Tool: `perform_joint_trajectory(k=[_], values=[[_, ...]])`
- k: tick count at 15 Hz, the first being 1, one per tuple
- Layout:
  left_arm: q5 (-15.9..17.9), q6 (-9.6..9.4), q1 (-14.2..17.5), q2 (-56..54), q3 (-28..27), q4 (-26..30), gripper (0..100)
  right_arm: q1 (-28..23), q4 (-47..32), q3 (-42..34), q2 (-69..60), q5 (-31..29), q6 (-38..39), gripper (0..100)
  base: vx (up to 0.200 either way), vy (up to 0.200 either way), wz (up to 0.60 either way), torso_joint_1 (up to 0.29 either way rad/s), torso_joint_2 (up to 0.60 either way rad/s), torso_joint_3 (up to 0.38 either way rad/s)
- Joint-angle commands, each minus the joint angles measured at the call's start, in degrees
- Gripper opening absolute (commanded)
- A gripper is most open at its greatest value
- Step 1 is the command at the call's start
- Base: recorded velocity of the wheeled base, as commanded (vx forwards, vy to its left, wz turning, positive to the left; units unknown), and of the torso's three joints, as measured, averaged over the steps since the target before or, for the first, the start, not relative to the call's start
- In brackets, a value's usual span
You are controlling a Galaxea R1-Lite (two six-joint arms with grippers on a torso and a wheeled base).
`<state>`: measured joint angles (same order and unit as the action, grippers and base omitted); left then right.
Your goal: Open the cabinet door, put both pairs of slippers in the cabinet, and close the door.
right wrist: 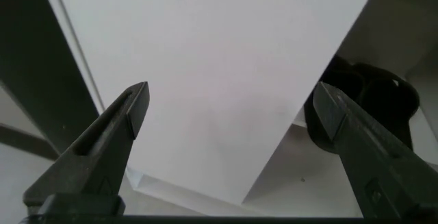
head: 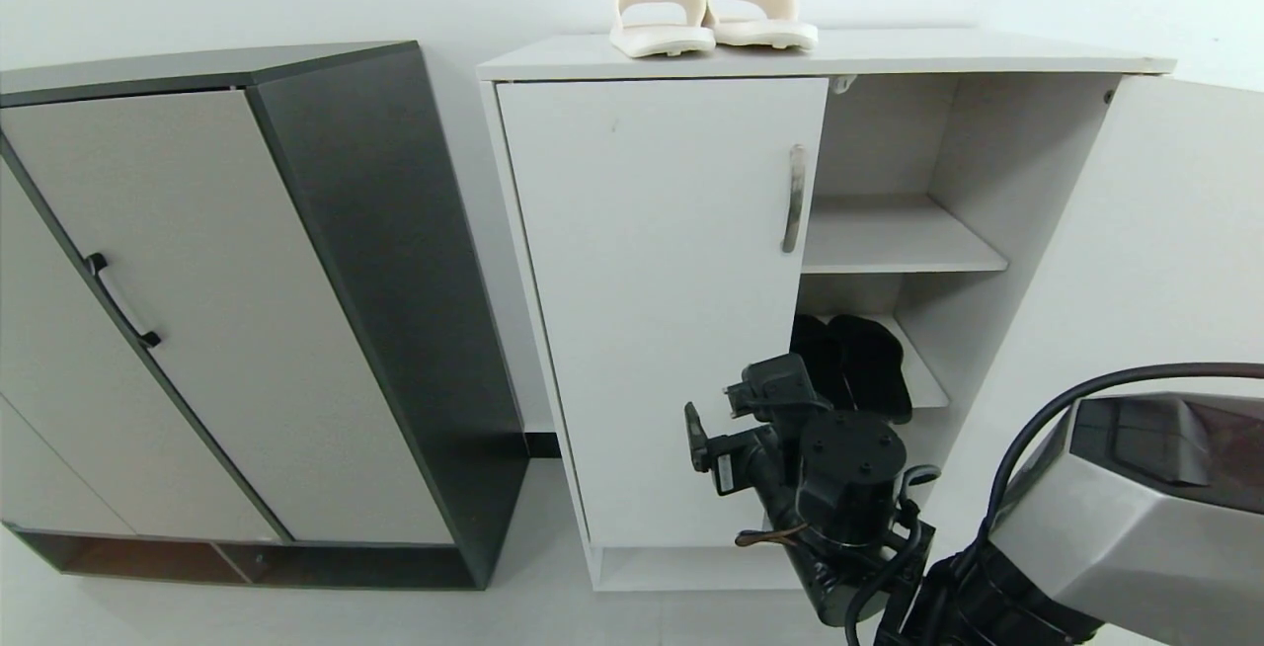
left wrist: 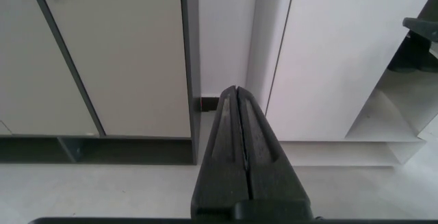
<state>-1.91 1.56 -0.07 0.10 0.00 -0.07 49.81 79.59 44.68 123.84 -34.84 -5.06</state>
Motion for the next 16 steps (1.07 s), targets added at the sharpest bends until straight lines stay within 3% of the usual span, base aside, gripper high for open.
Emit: perform_joint_trajectory(k=[1,11,16], values=[[0.0,0.02,0.0,0.0,0.0,0.0,0,0.1,0.2,-0.2,0.3,0.1,0.0,100,0.000,0.000,0.00,0.000,0.00,0.000],[0.0,0.11,0.0,0.0,0.0,0.0,0,0.1,0.2,-0.5,0.3,0.3,0.0,100,0.000,0.000,0.00,0.000,0.00,0.000],[0.0,0.02,0.0,0.0,0.0,0.0,0,0.1,0.1,-0.4,0.3,0.3,0.0,100,0.000,0.000,0.00,0.022,-0.23,-0.290]])
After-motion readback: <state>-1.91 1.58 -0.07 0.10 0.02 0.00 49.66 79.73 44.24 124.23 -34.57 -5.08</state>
